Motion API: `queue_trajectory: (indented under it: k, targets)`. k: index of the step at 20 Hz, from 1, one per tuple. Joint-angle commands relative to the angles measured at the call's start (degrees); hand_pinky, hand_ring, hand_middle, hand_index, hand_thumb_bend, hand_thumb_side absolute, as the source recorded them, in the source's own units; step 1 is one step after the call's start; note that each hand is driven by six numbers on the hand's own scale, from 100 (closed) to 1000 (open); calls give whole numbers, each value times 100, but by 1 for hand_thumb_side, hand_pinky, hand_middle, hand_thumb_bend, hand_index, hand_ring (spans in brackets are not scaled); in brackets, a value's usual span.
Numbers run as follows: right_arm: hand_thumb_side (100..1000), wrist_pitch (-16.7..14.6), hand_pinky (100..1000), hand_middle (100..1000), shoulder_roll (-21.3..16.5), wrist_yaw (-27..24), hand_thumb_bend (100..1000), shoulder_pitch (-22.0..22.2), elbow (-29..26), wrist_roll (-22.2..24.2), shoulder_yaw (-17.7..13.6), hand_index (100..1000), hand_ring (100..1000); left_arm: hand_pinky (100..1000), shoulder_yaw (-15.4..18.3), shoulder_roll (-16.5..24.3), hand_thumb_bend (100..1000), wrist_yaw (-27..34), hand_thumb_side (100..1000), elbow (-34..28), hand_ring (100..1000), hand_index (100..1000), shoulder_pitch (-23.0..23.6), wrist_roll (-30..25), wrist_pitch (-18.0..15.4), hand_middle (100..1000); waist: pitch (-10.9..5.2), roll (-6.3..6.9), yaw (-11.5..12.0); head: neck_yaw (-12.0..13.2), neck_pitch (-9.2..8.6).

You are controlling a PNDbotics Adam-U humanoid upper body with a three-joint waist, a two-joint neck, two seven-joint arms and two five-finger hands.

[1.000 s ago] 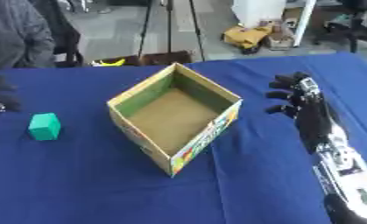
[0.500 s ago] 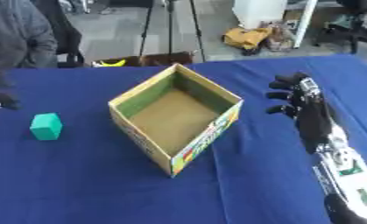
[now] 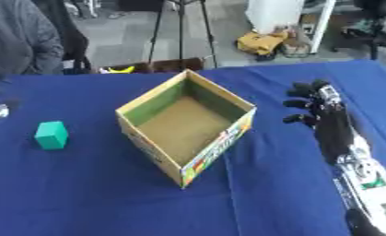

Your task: Pick up objects on the table and place them in the box.

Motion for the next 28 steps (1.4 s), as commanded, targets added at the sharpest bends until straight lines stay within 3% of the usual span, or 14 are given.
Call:
queue_trajectory:
  k: [1, 7, 12, 18, 28]
  targets:
    - [1000, -1, 567, 740, -157, -4, 100, -65, -101, 41, 11, 842, 749, 712, -281, 379, 392, -515, 364, 686, 722, 850, -428, -480, -347, 743, -83, 17, -30, 45, -35]
    - [1000, 8, 566, 740, -167, 2, 100, -65, -86, 73, 41, 842, 749, 720, -579, 9, 380, -1166, 338, 1745, 737, 849, -1175, -695, -879, 741, -84, 45, -104, 80, -27]
    - [1000, 12, 566, 740, -166, 3, 100, -79, -83, 85, 51, 842, 749, 738, -730, -313, 334, -1714, 306, 2201, 744, 845, -1449, -625, -1222, 744, -63, 57, -157, 92, -30]
    - [1000, 15, 566, 740, -162, 2, 100, -78, -78, 92, 56, 842, 750, 754, -790, -602, 330, -2253, 298, 2520, 754, 846, -1595, -745, -1523, 748, -50, 74, -181, 105, -25]
    - [1000, 12, 566, 741, -158, -2, 100, -74, -78, 91, 50, 842, 750, 759, -790, -712, 336, -2423, 303, 2639, 758, 847, -1583, -578, -1649, 752, -44, 74, -197, 100, -25]
